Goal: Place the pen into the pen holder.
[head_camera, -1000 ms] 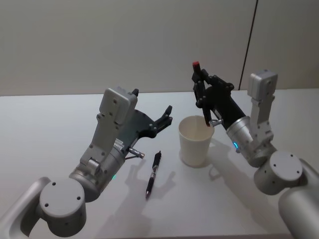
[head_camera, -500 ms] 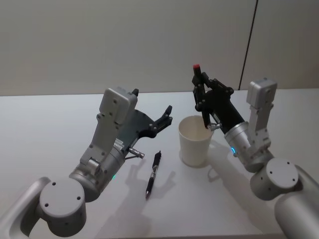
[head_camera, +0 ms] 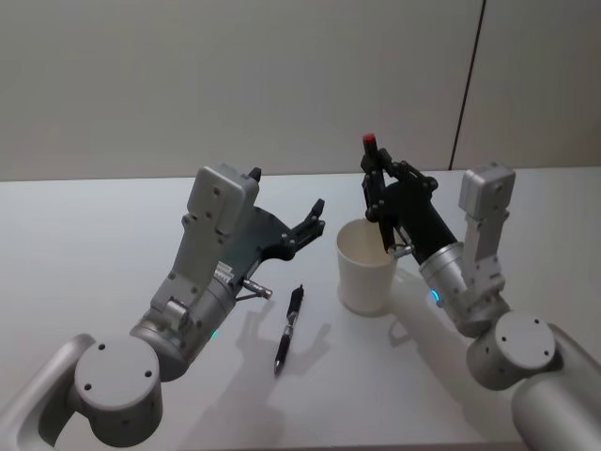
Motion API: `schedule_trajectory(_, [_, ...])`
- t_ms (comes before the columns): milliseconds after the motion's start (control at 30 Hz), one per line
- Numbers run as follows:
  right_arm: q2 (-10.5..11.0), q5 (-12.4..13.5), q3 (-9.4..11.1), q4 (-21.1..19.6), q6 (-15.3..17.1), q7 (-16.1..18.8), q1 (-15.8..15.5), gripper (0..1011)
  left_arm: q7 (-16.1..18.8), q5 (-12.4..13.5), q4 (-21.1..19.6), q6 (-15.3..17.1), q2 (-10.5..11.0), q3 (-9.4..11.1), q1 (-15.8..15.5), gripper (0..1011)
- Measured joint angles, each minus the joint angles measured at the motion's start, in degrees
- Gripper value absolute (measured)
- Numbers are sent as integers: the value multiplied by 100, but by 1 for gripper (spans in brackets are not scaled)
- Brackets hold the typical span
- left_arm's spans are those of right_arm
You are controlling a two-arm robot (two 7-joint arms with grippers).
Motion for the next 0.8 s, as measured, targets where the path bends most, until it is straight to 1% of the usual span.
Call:
schedule_trajectory(400, [-28,-71,-28,96,-112,-78,-4,184,0,0,0,0,0,0,0,1004])
schedule_trajectory(500, [-32,-83,-32,100,-120,-88,-9,199,0,0,0,0,0,0,0,1004])
schedule_trajectory(567, [-36,-105,-38,103,-122,-101,-16,278,0,0,0,0,0,0,0,1004])
schedule_trajectory(700, [-38,-128,-44,104,-118,-114,-27,400,0,0,0,0,0,0,0,1004])
schedule_trajectory(733, [-39,-131,-45,103,-117,-116,-30,400,0,0,0,0,0,0,0,1004])
schedule_trajectory(767, [-38,-137,-46,101,-113,-118,-35,461,0,0,0,0,0,0,0,1004])
schedule_trajectory(800, [-38,-142,-46,100,-109,-120,-37,474,0,0,0,0,0,0,0,1004])
